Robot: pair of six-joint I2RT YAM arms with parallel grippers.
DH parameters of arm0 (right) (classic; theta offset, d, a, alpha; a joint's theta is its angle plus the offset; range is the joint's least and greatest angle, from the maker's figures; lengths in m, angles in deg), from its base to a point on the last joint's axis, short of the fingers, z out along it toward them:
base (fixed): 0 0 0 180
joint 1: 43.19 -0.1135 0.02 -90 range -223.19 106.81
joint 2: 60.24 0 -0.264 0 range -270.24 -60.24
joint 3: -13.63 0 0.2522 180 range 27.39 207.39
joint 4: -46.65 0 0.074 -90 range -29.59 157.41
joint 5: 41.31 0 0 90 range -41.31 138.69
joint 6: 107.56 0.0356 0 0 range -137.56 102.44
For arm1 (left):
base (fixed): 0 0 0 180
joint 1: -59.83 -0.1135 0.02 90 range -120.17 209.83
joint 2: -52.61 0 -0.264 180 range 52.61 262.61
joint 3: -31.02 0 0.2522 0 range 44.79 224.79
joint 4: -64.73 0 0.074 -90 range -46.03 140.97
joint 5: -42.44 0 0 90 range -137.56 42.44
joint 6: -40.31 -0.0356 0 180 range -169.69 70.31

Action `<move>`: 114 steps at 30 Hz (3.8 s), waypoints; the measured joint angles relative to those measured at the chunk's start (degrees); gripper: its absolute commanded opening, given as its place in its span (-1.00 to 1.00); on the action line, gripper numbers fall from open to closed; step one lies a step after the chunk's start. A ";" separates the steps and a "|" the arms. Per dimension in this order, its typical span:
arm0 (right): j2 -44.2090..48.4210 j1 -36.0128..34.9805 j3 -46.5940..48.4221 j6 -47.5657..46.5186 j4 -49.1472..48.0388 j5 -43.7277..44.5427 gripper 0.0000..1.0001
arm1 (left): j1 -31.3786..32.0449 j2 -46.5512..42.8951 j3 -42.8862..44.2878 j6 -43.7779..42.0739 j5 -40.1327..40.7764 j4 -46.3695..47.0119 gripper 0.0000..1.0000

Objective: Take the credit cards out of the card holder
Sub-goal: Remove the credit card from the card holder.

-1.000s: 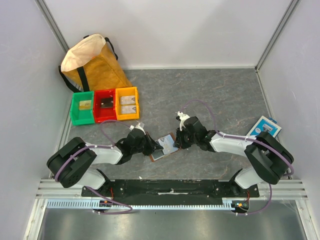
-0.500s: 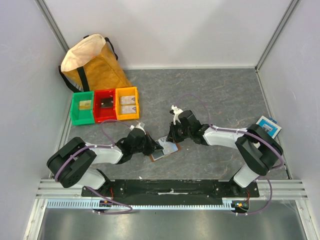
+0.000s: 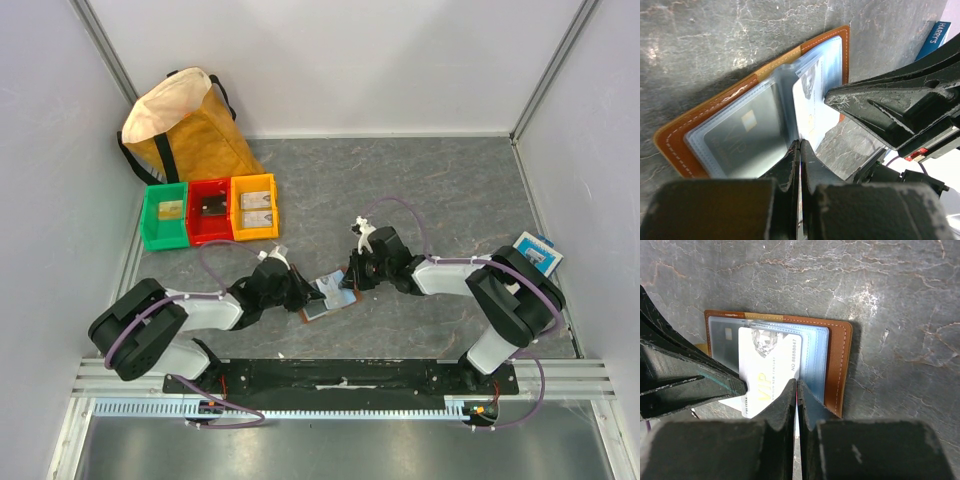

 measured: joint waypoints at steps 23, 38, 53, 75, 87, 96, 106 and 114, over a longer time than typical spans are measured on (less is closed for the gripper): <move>0.00 1.75 -1.70 1.27 -2.19 -2.51 -0.88 | 0.00 -1.46 -1.88 1.07 0.24 0.59 -0.32; 0.00 1.75 -1.75 1.20 -2.21 -2.47 -0.88 | 0.00 0.42 -1.55 2.25 0.26 3.56 -0.97; 2.10 2.21 -1.75 -0.26 0.96 -0.90 -0.80 | -0.02 -27.06 -3.78 -3.06 7.02 -22.69 -0.96; 38.58 2.47 6.05 -20.15 17.51 -7.96 0.63 | -0.07 -28.68 34.27 -63.52 -11.76 -58.29 -0.97; 31.91 -5.97 11.91 -33.83 21.42 -21.81 0.42 | -0.07 -16.87 42.49 -80.06 -25.88 -70.18 -0.96; 25.86 -8.52 13.66 -38.10 23.61 -25.31 -1.00 | -0.07 -15.93 43.21 -82.34 -28.87 -71.69 -0.81; 26.18 -5.18 10.84 -29.29 16.22 -24.59 -1.00 | -0.07 -24.83 37.20 -76.28 -20.94 -63.41 0.35; 31.30 1.42 -1.44 -8.48 -2.62 -19.93 -1.00 | -0.17 -47.17 19.34 -57.99 -3.61 -43.06 0.53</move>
